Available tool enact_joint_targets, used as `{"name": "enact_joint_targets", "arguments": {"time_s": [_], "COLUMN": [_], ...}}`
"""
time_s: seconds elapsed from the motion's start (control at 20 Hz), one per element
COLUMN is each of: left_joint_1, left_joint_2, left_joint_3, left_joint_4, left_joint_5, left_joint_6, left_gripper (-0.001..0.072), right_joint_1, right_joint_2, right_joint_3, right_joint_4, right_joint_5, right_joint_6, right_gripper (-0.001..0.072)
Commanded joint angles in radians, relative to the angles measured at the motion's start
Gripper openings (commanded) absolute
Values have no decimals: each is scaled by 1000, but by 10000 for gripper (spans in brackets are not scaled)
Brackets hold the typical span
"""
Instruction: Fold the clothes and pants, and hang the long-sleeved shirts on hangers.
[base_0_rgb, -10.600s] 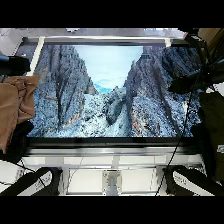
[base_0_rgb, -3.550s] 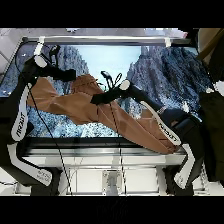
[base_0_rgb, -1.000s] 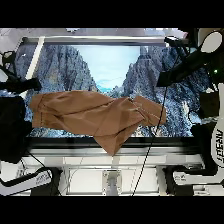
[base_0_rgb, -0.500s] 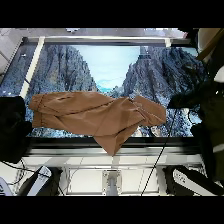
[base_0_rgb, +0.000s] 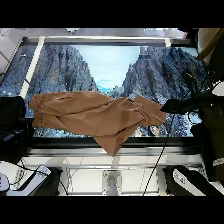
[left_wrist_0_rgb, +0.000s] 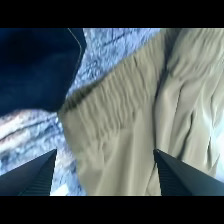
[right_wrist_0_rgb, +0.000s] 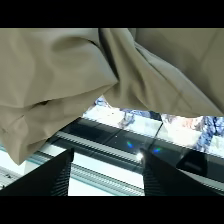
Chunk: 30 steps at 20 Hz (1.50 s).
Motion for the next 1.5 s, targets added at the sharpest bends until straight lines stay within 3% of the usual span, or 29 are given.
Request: {"name": "enact_joint_targets", "arguments": {"time_s": [0.0,0.05,0.1,0.25,0.3,0.45,0.7,0.95,1.15,1.45], "left_joint_1": [-27,-53,-81,-148,-151,-150,-150,-150,-150,-150], "left_joint_2": [-53,-77,-104,-182,-203,-217,-163,-48,15,24], "left_joint_3": [-16,-16,-16,-13,-13,-10,45,72,75,76], "left_joint_4": [-197,-244,-278,-319,-320,-320,-319,-319,-319,-320], "left_joint_5": [61,62,63,98,104,102,78,53,53,16], "left_joint_6": [109,140,161,177,177,177,177,177,176,176], "left_gripper": [696,671,597,572,504,19,19,18,18,18], "right_joint_1": [0,0,0,0,0,0,8,215,334,372], "right_joint_2": [3,3,3,3,3,3,3,-7,-72,-248], "right_joint_3": [-5,-5,-5,-5,-5,-5,-77,-436,-520,-518], "right_joint_4": [23,27,27,27,27,29,109,258,319,531], "right_joint_5": [-8,-8,-7,21,39,46,-14,-341,-501,-659], "right_joint_6": [2,2,2,2,2,2,2,-3,-7,-186], "right_gripper": [445,445,445,445,445,445,447,449,448,448]}}
